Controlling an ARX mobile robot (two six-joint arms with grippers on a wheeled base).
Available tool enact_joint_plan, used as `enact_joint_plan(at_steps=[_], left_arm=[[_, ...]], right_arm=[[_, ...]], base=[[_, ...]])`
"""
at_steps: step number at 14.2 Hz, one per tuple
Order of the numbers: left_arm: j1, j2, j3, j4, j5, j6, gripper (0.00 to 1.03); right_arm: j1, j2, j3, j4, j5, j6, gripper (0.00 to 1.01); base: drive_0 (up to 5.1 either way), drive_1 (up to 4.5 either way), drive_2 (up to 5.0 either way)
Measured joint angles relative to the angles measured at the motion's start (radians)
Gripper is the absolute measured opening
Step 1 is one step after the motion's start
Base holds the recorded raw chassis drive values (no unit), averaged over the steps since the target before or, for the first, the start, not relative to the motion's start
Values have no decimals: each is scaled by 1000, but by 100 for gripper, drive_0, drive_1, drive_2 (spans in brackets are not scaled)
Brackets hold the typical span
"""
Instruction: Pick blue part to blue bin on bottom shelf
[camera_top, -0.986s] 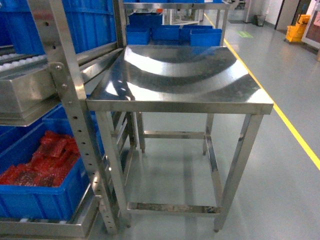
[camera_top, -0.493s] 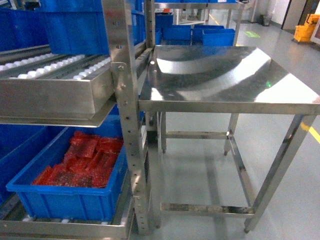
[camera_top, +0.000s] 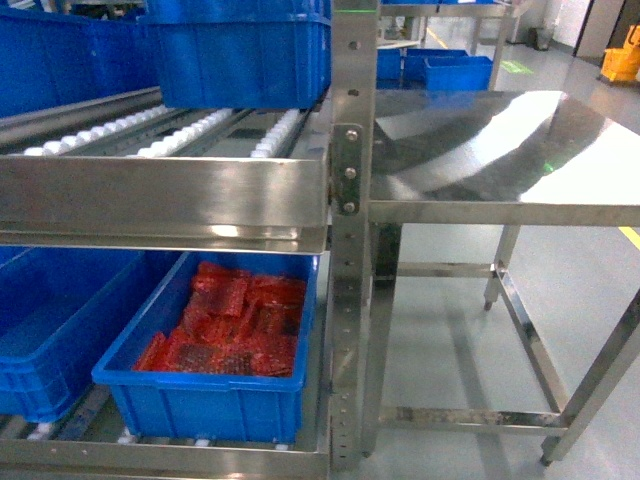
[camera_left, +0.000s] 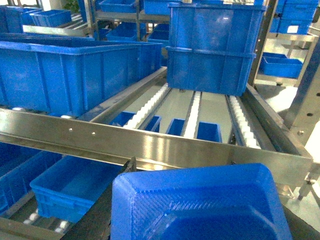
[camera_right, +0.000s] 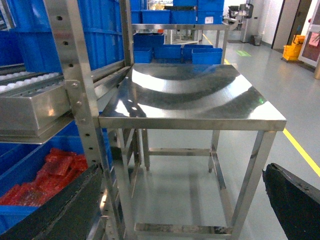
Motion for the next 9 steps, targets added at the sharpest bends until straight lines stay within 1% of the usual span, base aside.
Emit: enact_joint_plan(at_steps=[9], left_arm=[[0,1,0,-3,0,0,44]], right_arm=[[0,0,0,-3,0,0,98]], base=[[-500,241,241]])
